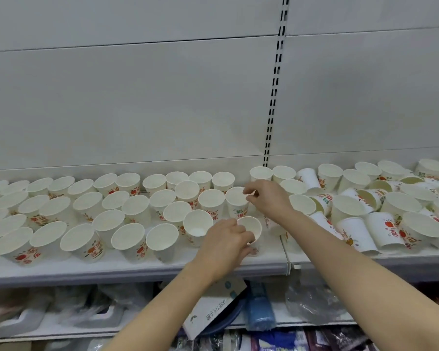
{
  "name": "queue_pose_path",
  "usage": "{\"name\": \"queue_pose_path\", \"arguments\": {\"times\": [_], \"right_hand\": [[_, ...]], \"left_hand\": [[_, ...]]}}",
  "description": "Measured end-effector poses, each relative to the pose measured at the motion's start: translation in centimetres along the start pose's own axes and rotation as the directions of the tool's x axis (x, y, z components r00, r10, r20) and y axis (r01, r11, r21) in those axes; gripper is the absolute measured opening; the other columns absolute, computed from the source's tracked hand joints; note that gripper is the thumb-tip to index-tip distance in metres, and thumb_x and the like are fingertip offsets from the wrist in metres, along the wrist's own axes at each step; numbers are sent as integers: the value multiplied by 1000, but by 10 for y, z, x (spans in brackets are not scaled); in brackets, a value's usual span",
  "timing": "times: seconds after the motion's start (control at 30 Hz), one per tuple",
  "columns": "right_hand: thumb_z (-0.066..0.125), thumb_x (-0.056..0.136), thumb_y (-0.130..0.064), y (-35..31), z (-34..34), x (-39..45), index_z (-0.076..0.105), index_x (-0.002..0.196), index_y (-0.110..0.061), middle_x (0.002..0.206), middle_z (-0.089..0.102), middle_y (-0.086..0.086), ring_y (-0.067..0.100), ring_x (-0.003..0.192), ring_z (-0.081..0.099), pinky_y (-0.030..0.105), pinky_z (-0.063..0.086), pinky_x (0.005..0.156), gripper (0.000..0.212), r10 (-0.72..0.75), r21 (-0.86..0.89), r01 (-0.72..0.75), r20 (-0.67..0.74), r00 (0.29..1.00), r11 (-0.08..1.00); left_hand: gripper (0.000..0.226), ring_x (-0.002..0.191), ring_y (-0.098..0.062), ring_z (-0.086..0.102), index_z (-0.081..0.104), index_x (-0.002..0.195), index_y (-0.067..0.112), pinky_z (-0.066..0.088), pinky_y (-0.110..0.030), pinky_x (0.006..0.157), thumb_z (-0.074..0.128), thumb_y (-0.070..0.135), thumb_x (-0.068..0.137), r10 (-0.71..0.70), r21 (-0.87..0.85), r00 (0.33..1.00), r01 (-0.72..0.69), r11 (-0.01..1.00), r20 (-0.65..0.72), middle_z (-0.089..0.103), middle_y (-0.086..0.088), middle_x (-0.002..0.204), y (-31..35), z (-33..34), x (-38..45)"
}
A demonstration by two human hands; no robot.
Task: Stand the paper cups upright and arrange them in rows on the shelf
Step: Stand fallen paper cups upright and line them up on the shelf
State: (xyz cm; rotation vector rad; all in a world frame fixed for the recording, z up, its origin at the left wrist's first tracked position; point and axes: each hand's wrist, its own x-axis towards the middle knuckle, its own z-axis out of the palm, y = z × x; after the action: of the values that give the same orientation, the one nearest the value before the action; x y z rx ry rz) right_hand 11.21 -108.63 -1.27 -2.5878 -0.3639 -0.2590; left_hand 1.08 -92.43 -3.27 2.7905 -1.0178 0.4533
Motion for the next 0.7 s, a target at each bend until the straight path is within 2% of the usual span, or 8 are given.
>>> {"name": "queue_pose_path", "arguments": {"times": [0.2,0.27,0.33,0.43,0.5,0.53,0.6,0.7], "right_hand": [[64,85,-18,28,-18,-28,73,92,-17,90,71,-1,22,88,58,35,42,80,12,15,-151,-35,-136,991,988],[63,85,-18,34,-21,-34,73,93,-17,89,70,0,23,88,56,35,40,80,13,35,-176,-62,-154,987,982],[63,84,-19,39,-24,-37,73,92,-18,88,70,0,24,87,56,36,39,79,13,29,-200,-60,-157,987,978],[65,82,-18,44,-31,-42,73,88,-18,85,71,1,25,85,58,36,39,76,10,7,-212,-45,-179,984,976],[65,81,-15,48,-37,-43,74,86,-17,83,71,1,26,83,59,36,41,75,10,-11,-200,-32,-210,978,979],[65,81,-15,51,-40,-42,74,85,-17,83,71,1,26,82,59,37,42,75,10,-15,-196,-29,-221,975,980],[63,81,-15,59,-45,-39,74,85,-18,82,71,1,26,81,58,37,42,74,11,-8,-190,-35,-218,976,981],[62,82,-18,73,-54,-36,72,84,-21,78,69,-1,24,79,57,38,42,75,11,-8,-189,-30,-197,980,981]], "left_hand": [[15,64,-21,55,70,68,25,43,-30,50,83,31,66,-63,119,998,64,991,-15,59,8,62,-36,-13,-13],[12,65,-23,55,69,66,23,40,-30,51,80,27,67,-96,161,995,92,983,18,59,5,61,-41,-17,-10],[3,76,-24,56,71,73,21,34,-30,59,71,24,75,-136,178,988,121,977,71,64,2,71,-39,-20,-6],[23,96,-21,52,71,96,24,34,-31,70,61,41,84,-274,156,955,255,954,115,65,4,97,-34,-26,4],[38,102,-18,51,67,104,28,37,-31,76,63,57,81,-321,48,946,319,947,51,62,8,103,-27,-30,14],[39,104,-17,50,66,107,29,38,-31,80,62,58,82,-309,6,951,309,951,1,62,9,106,-21,-30,23],[34,109,-18,49,64,114,29,38,-31,85,58,51,89,-279,-60,960,278,959,-8,62,9,114,-7,-24,47],[33,114,-21,49,61,122,25,40,-34,86,53,41,94,-270,-71,956,279,958,117,59,3,122,11,-1,89]]}}
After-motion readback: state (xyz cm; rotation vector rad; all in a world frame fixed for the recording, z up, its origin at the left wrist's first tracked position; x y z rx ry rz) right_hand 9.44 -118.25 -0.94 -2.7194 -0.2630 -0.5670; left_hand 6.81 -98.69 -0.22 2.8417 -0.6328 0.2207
